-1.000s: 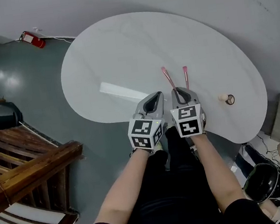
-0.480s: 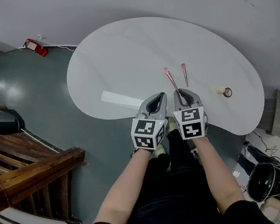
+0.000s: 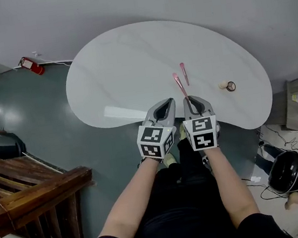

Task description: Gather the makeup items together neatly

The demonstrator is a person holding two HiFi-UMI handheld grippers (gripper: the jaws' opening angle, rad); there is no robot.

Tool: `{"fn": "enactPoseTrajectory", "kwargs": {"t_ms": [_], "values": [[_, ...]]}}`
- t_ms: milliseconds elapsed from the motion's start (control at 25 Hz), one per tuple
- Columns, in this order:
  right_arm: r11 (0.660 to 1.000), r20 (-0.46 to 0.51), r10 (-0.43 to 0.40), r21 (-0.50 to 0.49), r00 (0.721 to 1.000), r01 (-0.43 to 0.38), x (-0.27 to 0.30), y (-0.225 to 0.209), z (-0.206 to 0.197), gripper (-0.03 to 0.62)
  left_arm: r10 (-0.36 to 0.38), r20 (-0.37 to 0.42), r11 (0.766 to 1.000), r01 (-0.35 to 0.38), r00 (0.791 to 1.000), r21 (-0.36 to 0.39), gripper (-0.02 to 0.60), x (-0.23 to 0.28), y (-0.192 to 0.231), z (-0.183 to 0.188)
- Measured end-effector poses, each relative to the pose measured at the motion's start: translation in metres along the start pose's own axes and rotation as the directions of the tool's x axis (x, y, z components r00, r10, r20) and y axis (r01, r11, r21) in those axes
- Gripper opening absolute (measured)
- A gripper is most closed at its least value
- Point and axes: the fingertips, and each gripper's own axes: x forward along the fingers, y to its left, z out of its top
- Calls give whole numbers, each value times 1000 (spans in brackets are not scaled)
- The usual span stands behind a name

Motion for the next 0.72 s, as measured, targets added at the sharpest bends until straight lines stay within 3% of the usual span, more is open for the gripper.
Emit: {"fn": "enactPoseTrajectory", "kwargs": {"t_ms": [720], "values": [[976,23,-183,127,983,179,-69,-125,-27,37,-186,-43,981,188,982,54,8,69,-120,4]]}}
